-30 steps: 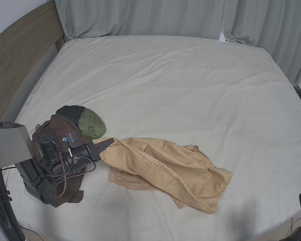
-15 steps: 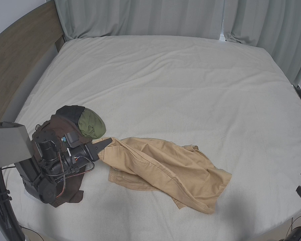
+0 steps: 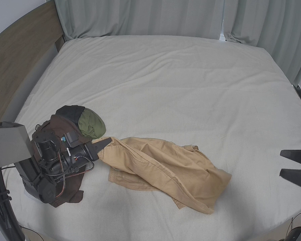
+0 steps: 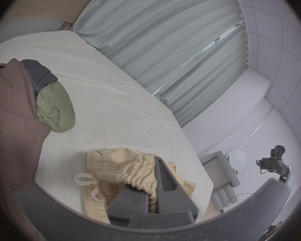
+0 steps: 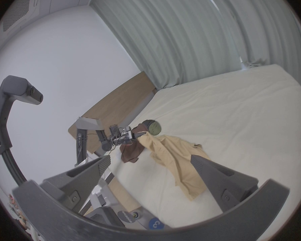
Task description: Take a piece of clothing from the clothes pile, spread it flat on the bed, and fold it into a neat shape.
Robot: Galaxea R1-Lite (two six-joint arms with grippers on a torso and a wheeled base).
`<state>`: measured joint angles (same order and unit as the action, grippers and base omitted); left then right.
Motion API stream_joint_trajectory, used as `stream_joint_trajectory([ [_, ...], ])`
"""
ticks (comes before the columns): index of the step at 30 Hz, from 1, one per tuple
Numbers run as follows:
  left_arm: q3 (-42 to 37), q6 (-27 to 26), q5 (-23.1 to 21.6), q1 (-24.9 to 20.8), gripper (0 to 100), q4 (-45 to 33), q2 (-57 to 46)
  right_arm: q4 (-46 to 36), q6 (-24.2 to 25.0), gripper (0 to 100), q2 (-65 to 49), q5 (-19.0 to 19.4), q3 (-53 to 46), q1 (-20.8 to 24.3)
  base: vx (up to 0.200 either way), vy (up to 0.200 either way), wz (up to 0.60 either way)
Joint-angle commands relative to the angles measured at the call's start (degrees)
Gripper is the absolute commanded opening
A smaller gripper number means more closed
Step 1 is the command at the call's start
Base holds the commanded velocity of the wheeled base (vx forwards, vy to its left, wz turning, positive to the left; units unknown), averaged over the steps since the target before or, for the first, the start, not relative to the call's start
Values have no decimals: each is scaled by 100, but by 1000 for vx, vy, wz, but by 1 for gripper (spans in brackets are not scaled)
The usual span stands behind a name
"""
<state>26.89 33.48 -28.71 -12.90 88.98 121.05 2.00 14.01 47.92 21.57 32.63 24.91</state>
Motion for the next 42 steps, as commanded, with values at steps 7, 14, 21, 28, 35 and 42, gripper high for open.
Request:
stream_joint_trajectory([
  [7,-158,-166,-3,103,0,14,-64,749,41,100,1404,436,-574,32,0,0,0],
  [14,-132,-307,-21,288,0,14,-47,1215,49,100,1967,463,-890,-170,0,0,0],
  [21,-176,-386,-100,393,0,14,-38,1285,32,100,2468,463,-1128,-320,0,0,0],
  [28,-193,-500,-109,358,0,14,6,1628,58,100,3224,559,-1330,-337,0,0,0],
  [35,-184,-491,-109,341,0,14,24,2815,76,100,4287,612,-1804,-408,0,0,0],
  [42,-167,-491,-109,332,0,14,68,3755,164,100,5087,753,-2138,-399,0,0,0],
])
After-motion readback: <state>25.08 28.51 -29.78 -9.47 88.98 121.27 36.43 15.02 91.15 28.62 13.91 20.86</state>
